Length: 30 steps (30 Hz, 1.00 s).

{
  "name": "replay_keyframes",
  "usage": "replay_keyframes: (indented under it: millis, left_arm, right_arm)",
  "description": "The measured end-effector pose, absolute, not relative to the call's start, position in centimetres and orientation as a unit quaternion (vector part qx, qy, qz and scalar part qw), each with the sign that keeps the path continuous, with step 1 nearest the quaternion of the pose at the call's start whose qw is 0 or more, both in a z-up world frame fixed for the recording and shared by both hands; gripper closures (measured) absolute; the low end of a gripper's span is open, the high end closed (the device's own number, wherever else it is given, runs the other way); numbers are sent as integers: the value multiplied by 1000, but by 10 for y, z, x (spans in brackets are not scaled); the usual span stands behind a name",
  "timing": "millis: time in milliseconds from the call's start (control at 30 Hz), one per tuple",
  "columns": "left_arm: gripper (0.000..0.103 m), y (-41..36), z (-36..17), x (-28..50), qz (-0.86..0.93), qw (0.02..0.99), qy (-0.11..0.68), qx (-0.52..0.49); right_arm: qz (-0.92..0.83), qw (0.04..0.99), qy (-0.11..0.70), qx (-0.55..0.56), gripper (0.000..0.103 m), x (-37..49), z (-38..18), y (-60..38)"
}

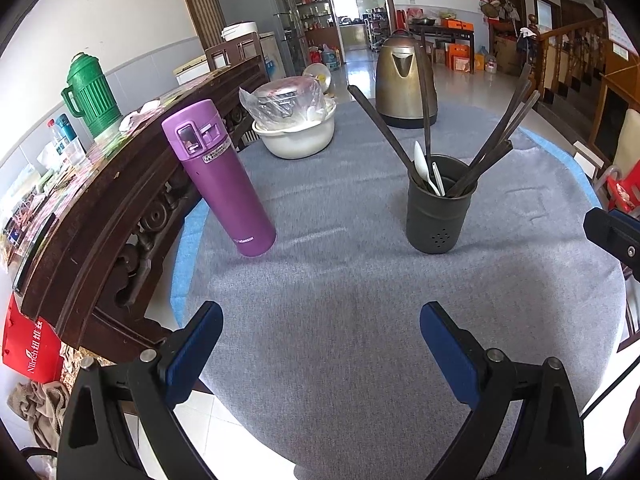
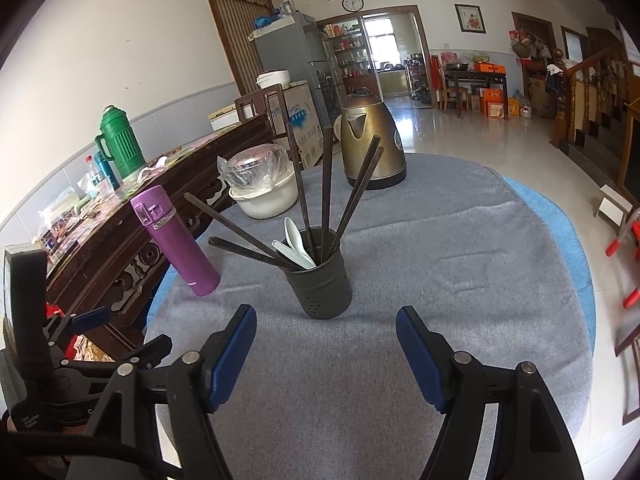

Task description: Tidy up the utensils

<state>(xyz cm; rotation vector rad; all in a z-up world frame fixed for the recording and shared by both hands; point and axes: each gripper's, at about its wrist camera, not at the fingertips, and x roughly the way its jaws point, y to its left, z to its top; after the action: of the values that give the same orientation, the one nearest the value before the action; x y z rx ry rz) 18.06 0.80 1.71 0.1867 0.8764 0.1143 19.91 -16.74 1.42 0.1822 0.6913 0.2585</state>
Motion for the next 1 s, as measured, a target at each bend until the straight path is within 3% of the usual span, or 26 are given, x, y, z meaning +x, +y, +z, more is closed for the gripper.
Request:
replay_keyframes:
  millis: [1000]
  left_arm:
    - [4,19,4,188,55,894,438,76]
  right_arm:
    - [137,921,353,89,27,206,7,-152]
